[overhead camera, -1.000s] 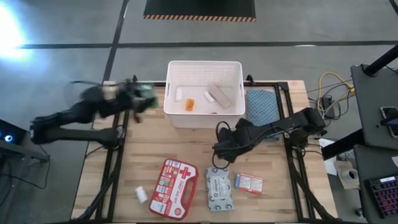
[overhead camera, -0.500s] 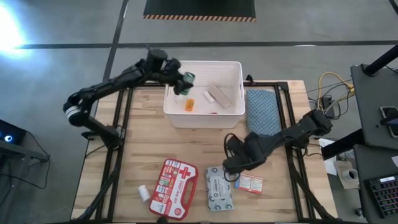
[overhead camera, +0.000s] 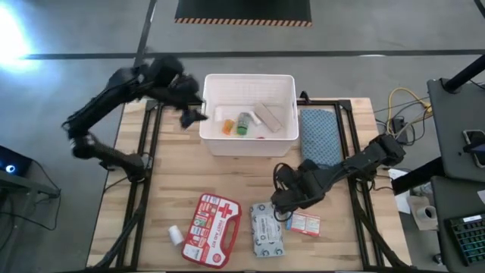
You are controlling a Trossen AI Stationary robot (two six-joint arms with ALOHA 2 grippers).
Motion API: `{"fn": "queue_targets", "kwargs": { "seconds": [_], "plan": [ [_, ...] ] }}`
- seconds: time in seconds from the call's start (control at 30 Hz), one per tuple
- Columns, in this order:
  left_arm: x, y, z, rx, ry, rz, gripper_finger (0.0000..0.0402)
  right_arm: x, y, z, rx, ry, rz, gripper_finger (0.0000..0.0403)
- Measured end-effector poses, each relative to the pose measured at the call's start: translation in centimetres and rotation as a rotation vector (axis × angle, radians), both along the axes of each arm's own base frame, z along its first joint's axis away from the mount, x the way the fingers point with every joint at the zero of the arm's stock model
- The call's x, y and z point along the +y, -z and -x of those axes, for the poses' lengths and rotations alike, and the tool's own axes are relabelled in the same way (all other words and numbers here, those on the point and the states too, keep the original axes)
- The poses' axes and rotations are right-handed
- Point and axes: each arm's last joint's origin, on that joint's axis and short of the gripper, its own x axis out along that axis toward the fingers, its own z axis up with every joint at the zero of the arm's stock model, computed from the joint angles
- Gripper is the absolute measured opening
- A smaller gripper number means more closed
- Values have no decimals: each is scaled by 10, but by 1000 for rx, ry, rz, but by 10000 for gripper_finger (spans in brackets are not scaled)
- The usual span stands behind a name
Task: Pick & place medical supplies in basket/bin
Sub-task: Put the white pill bottle into the white bin
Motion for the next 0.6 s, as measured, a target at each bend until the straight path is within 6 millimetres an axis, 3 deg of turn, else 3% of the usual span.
{"fn": "queue_targets", "kwargs": {
  "seconds": [0.07,0.23,0.37,0.6],
  "plan": [
    [-23,7,16,34,-59,1,329,-6,2,-2,19,-16,15,384],
    [-77,42,49,66,47,114,306,-17,10,-7,63,-107,34,384],
    [-114,64,70,110,183,302,287,-21,12,-14,70,-208,17,384],
    [-174,106,93,337,534,347,259,-24,10,-18,53,-228,6,384]
  ]
}}
